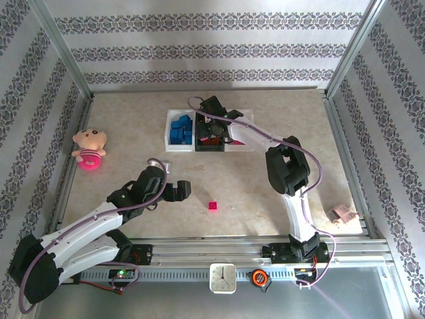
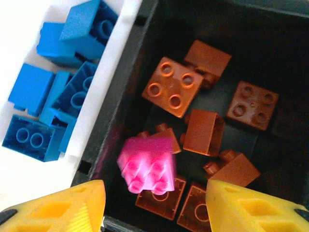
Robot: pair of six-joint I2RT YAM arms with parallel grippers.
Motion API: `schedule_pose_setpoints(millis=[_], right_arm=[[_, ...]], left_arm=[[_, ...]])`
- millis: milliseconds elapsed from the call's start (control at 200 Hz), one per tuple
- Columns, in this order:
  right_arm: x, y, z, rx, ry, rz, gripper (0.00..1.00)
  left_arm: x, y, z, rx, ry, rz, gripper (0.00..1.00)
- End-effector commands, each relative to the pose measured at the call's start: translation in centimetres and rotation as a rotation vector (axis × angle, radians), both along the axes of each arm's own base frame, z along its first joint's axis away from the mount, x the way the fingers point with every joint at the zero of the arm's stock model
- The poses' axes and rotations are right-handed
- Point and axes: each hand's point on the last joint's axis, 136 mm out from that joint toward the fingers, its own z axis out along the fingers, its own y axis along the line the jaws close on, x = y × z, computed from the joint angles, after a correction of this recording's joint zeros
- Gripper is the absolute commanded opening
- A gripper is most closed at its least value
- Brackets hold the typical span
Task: Sort the legos into containers by color
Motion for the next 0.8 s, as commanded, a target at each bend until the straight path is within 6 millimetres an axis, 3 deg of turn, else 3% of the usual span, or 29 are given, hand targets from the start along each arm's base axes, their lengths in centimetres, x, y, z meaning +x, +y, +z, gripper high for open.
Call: schedule_pose_setpoints(millis=[0, 180, 450, 795], right_arm=[[-0.1, -0.2, 2.9, 0.019, -0.042, -0.01, 0.6], [-1.8, -1.3, 4.1, 0.027, -0.063, -0.004, 0.63], [-3.4, 0.2, 1.8, 0.044, 0.052, 0.096, 0.62], [-3.3, 0.5, -0.6, 0.02, 0.094, 0.044, 0.64]], left_arm=[[0.0, 0.5, 0.4, 0.008, -0.02, 0.005, 1.0], [0.2, 1.1, 0.6, 0.027, -0.035, 0.031, 1.0], [0.1, 1.2, 0.8, 0.029, -0.028, 0.028, 1.0], [0.2, 1.4, 0.9, 0.04, -0.034, 0.034, 1.0]])
